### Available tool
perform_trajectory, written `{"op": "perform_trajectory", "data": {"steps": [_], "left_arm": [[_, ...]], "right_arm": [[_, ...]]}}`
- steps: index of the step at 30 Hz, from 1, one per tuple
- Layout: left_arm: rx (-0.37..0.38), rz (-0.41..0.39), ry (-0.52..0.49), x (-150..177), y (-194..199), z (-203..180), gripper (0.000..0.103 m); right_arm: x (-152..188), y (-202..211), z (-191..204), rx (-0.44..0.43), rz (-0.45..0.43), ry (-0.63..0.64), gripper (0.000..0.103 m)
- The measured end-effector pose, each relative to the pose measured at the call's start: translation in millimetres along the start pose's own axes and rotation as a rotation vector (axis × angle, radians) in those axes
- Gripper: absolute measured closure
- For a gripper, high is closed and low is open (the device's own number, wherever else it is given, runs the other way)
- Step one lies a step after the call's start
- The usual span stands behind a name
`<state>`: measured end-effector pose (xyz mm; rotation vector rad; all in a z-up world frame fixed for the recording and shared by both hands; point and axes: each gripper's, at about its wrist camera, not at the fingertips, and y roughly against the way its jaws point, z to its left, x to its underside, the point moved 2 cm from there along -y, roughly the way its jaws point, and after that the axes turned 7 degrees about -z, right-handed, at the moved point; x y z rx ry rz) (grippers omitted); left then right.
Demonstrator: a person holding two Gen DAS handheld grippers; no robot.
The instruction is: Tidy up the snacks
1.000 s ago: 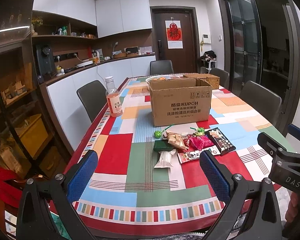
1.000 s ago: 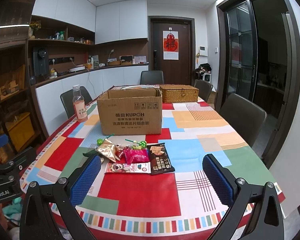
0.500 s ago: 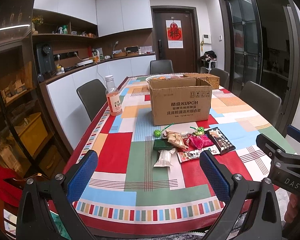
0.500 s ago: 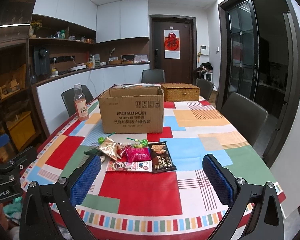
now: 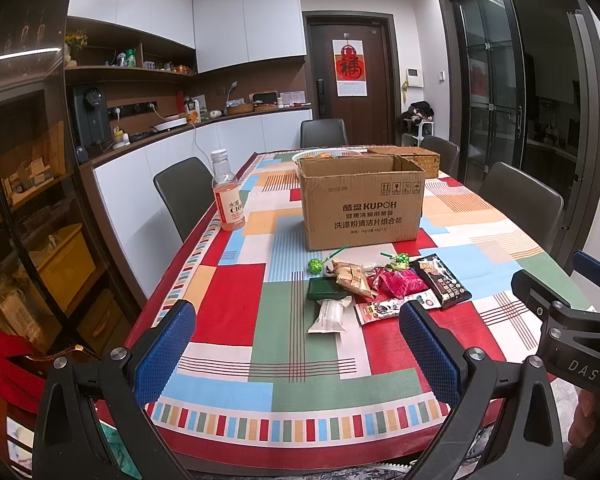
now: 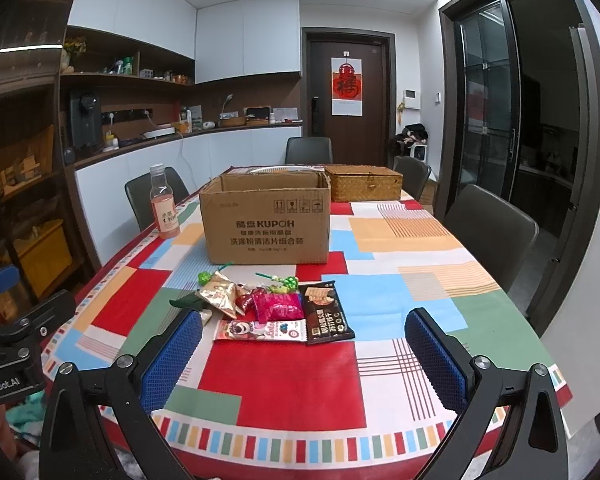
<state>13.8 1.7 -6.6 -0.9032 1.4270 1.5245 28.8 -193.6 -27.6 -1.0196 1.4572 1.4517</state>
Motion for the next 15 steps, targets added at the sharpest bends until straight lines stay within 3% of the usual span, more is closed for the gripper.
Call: {"op": "perform_trajectory", "data": {"steps": [15], "left_arm": [[-0.006,-0.001,0.003,1.0,-0.7,2.8,0.0]], "right_arm": [[1.8,1.2,1.7,-0.001,0.003,0.006,0.0]]}}
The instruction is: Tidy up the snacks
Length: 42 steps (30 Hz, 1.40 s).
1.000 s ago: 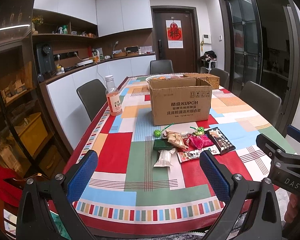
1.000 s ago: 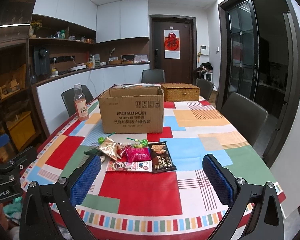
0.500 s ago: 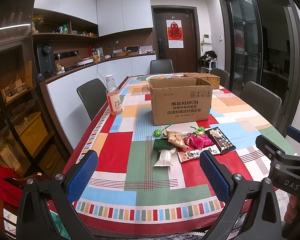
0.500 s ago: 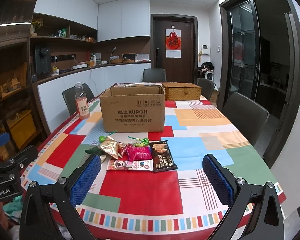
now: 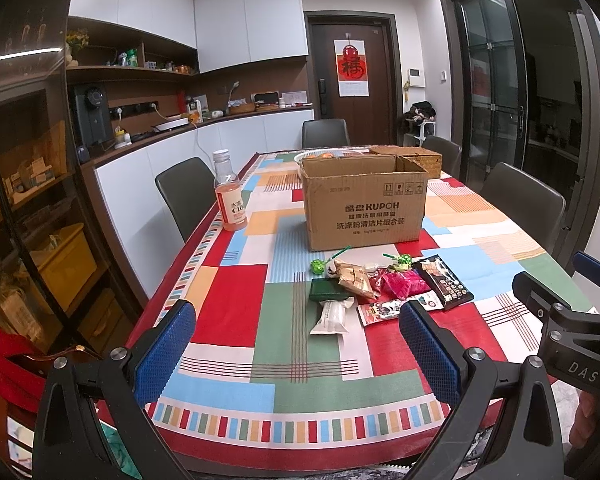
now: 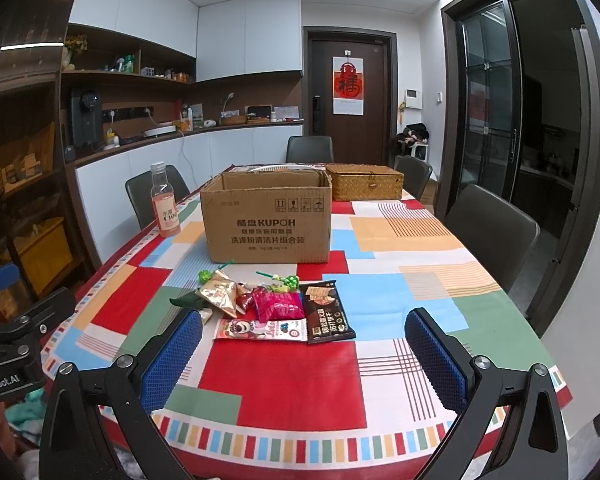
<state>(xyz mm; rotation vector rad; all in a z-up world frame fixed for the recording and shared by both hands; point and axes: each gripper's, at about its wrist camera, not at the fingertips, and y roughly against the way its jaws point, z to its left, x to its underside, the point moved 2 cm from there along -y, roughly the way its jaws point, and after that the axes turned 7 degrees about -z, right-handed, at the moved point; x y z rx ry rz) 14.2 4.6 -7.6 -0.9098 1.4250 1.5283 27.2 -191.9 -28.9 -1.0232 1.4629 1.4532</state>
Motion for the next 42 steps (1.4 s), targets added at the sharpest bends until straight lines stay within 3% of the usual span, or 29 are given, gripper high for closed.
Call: {"op": "perform_trajectory", "data": {"steps": [17,31,42], "left_arm": [[0.006,0.052,0.014,5.0,-18.1,1.8,0.0],[0.03,0.203,0.004,15.0,-67.6,-1.0,0.001],[0.076,0.284,-0.036,18.7,-116.8,-17.3,0.022]], "right_arm": [[1.1,-13.0,3.4,-0.02,0.048,0.021,0.0],[10.9,-62.5,12.7,-0.083,0.199,0.033,0.0],[20.7,-114.4,-1.4,-0.048,0.304,0.005,0.001]]}}
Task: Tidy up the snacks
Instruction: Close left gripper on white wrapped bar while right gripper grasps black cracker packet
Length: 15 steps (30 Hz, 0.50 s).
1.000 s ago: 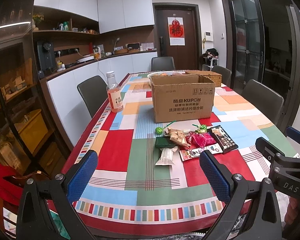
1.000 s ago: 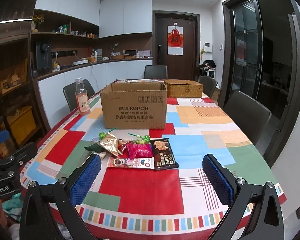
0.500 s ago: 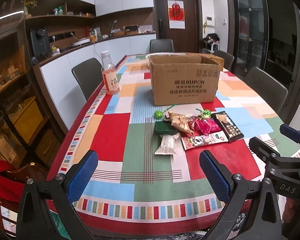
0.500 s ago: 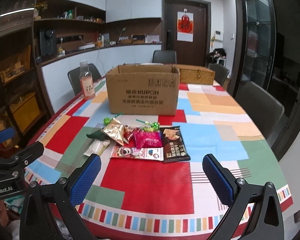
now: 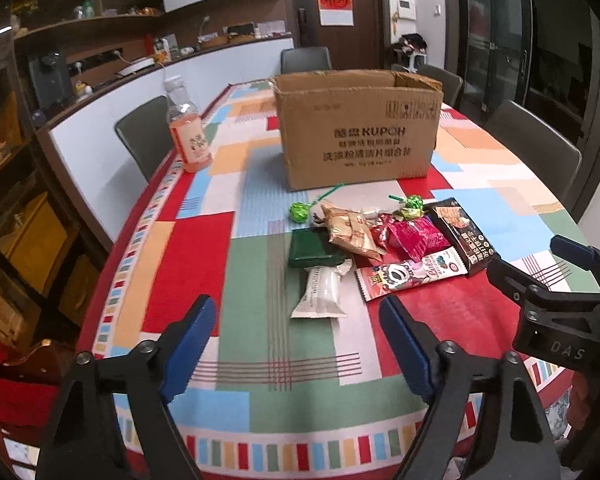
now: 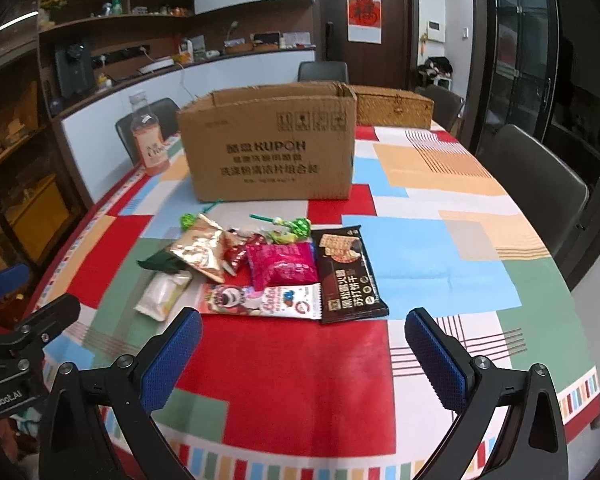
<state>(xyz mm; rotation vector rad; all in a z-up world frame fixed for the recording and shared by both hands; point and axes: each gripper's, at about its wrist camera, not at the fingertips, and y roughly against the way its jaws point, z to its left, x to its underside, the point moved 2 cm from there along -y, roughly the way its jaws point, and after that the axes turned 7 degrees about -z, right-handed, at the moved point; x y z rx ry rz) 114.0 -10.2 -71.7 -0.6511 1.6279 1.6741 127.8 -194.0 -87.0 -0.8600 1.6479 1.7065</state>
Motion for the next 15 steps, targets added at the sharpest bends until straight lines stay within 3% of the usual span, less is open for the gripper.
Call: {"op": "perform_trajectory", "data": {"steps": [11,15], "left_arm": [[0.051,0.112,-0.016,-2.9,-60.4,-15.1,0.034],[0.052,0.163,-0.012,0.4,-78.7,-16.8,0.043]], "right_arm": [[-2.3,-47.7,-16.0,0.043,0.071,0.003,0.006],[-2.5,-65.6,-20.2,0.055,0.099,0.01,0.01]]}}
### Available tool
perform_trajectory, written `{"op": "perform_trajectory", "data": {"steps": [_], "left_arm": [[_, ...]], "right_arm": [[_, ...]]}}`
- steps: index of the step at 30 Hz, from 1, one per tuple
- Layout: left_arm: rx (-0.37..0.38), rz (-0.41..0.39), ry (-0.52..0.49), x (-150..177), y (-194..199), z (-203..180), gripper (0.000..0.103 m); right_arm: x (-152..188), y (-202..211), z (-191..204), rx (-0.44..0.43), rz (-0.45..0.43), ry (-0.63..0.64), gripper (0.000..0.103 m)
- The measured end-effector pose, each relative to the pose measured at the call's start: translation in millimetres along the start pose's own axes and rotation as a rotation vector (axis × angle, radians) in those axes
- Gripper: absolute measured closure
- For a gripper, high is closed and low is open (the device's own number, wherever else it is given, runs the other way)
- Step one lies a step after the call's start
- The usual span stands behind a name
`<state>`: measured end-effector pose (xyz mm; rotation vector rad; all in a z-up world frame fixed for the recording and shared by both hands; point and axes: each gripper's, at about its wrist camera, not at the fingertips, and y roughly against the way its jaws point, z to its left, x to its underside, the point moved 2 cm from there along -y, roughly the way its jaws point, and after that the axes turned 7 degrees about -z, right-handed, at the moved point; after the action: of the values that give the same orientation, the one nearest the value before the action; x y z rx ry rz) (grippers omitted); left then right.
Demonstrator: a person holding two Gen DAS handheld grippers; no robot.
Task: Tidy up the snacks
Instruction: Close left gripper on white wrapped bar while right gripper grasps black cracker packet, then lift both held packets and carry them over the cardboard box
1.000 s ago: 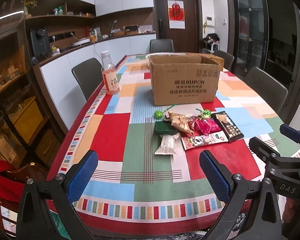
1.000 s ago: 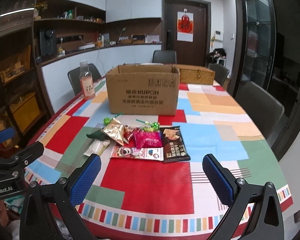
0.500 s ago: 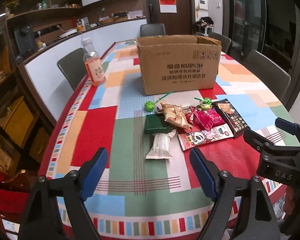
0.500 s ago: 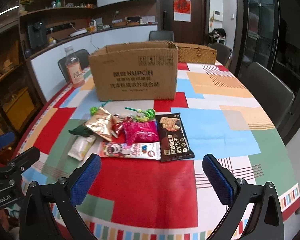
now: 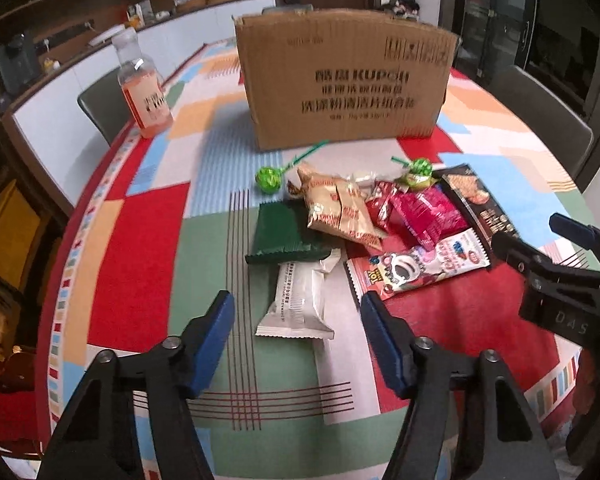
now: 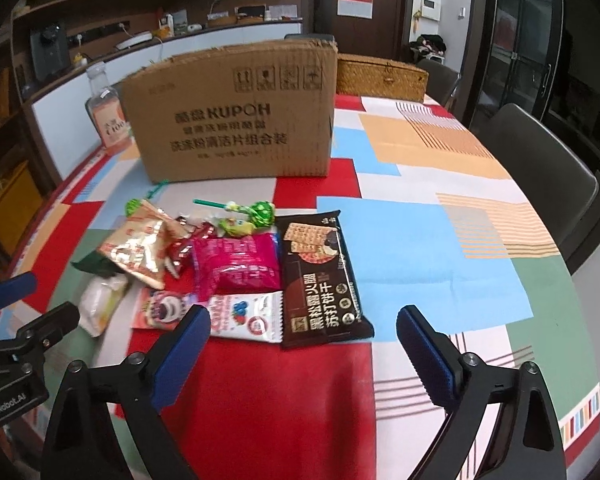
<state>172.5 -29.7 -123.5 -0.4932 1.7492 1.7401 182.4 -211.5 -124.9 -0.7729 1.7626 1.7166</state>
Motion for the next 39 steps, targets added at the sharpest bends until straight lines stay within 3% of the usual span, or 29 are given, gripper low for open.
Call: {"op": "perform_trajectory", "data": {"steps": [12,20,27,31,39], "left_arm": [[0.011,0.084,0.013,-3.9,-39.6,0.5,0.055],[0.034,0.111,0.026,-6.9,-55.2,3.3,0.068],[0.054,0.125,0.042,-7.3,-62.3,5.5,0.069],[0.061,0.121,0.049,-6.4,-61.9,6.8,0.071],[0.086,0.113,0.048,-2.0,-48.7,0.6,0.072]], "right_arm": [[-6.4,-43.4,-5.2,0.027,0.054,0.036,0.022],[-14.1,-64.7,-9.7,0.016,0.083,0.036,0.033],[-12.7,-78.6,-10.7,0.005,0.119,0.028,0.039],[-13.0,-77.2,-7.4,-0.011,0.121,0.041,0.052],[-5.2,-63.4,-5.5,-0.016,0.133,0.048,0.052]]}}
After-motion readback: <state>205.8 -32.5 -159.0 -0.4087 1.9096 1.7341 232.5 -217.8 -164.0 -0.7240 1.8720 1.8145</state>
